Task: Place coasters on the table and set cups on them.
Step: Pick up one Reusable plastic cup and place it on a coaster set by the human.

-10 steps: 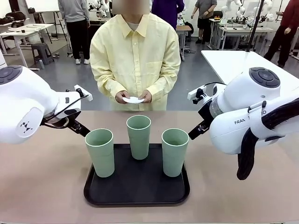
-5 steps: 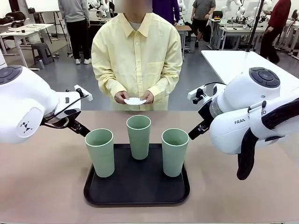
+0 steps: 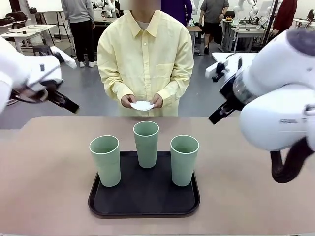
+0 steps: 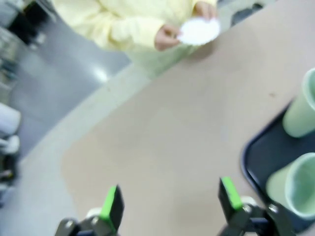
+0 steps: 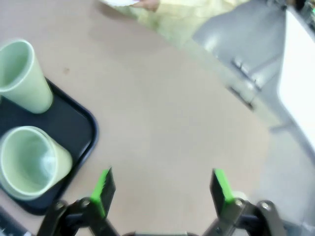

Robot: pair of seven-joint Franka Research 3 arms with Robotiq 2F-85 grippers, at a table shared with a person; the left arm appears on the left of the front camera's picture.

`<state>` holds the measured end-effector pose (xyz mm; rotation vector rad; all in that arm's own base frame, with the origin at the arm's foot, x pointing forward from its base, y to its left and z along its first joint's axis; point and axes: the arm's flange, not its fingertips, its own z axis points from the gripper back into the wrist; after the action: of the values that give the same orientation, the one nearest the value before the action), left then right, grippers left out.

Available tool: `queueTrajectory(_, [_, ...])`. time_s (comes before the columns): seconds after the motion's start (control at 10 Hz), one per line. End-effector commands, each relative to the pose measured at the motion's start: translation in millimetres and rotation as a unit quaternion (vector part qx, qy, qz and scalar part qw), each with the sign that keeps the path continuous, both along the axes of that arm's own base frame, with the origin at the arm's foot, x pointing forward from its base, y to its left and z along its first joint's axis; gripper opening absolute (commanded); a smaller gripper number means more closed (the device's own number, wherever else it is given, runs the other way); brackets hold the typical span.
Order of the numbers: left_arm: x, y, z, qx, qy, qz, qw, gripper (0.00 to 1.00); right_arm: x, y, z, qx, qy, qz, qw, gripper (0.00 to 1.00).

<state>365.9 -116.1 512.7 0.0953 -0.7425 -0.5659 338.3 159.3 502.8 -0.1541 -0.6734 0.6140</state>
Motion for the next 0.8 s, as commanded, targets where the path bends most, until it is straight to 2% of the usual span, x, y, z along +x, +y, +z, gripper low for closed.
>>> queueTrajectory(0.0, [-86,21,-24,0.005,0.083,-0.011,0.996,1.0,-55,-7,1,-0.014,0.108,-0.068,0.992,1.0])
queueTrajectory(0.1, [-112,26,-36,0.007,0.139,-0.027,0.99,1.0,-79,-8,-11,-0.032,0.164,-0.069,0.984,1.0])
queueTrajectory(0.2, [-126,25,-48,-0.004,0.192,-0.012,0.981,1.0,-92,-11,-29,-0.056,0.194,-0.067,0.977,1.0])
queueTrajectory(0.3, [-40,4,16,0.013,0.076,-0.006,0.997,1.0,-46,-11,9,-0.035,0.084,-0.06,0.994,1.0])
queueTrajectory(0.5, [-40,4,16,0.013,0.076,-0.006,0.997,1.0,-46,-11,9,-0.035,0.084,-0.06,0.994,1.0])
queueTrajectory(0.6, [-57,2,17,0.008,0.119,-0.014,0.993,1.0,-63,-11,5,-0.054,0.125,-0.066,0.989,1.0])
queueTrajectory(0.7, [-28,31,20,-0.157,0.174,-0.051,0.971,1.0,-48,-57,12,0.184,0.177,-0.038,0.966,1.0])
